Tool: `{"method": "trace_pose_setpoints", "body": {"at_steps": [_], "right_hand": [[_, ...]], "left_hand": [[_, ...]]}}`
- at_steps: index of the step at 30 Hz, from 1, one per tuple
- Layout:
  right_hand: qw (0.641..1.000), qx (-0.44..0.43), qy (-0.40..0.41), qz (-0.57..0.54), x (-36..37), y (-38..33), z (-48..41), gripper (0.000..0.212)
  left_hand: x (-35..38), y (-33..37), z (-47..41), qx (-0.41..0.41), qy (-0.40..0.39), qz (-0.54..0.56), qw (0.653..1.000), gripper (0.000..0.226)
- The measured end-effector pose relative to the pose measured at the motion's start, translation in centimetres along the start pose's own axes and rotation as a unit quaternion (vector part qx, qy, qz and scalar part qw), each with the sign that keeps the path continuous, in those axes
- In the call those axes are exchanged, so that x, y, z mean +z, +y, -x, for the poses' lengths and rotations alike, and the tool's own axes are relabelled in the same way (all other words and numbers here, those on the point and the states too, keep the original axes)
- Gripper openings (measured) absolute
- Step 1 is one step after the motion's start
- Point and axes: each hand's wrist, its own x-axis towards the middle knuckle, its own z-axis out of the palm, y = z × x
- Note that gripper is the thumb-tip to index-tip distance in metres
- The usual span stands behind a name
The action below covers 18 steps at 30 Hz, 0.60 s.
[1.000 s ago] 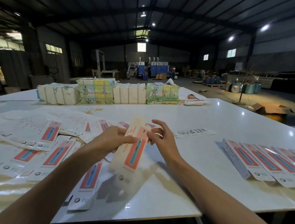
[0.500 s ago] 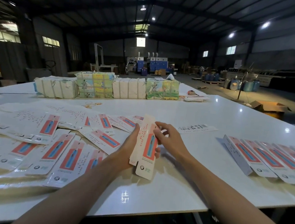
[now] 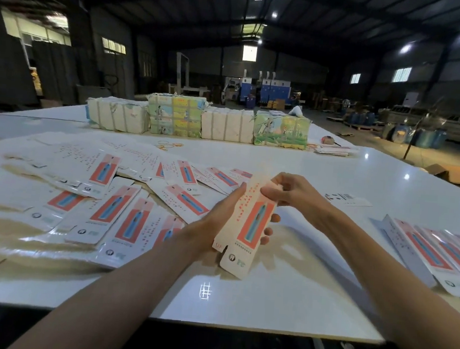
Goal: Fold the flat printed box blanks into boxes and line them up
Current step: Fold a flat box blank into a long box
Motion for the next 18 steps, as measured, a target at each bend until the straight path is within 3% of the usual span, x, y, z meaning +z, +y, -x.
{"method": "trace_pose_setpoints", "body": {"at_steps": [2,6,12,18], "right_hand": [[0.998,0.020,-0.038,-0.037,-0.3,1.2,0.0,0.037],[0.988,0.047,-0.102,-0.108,-1.0,2.2,0.2,0.026],[0.980,0.032,-0.087,-0.174,-1.1,2.3,0.2,0.020],[0.954,0.006,-0.107,-0.280,-1.4,2.2,0.4,0.053]], "left_hand": [[-0.2,-0.1,0.0,-0.015,-0.018,0.003,1.000,0.067],[-0.1,-0.1,-0.5,-0.021,-0.036,-0.003,0.999,0.067],[-0.2,1.0,-1.2,-0.029,-0.073,-0.026,0.997,0.066],[1.0,0.2,-2.2,0.004,-0.055,-0.023,0.998,0.067]]}}
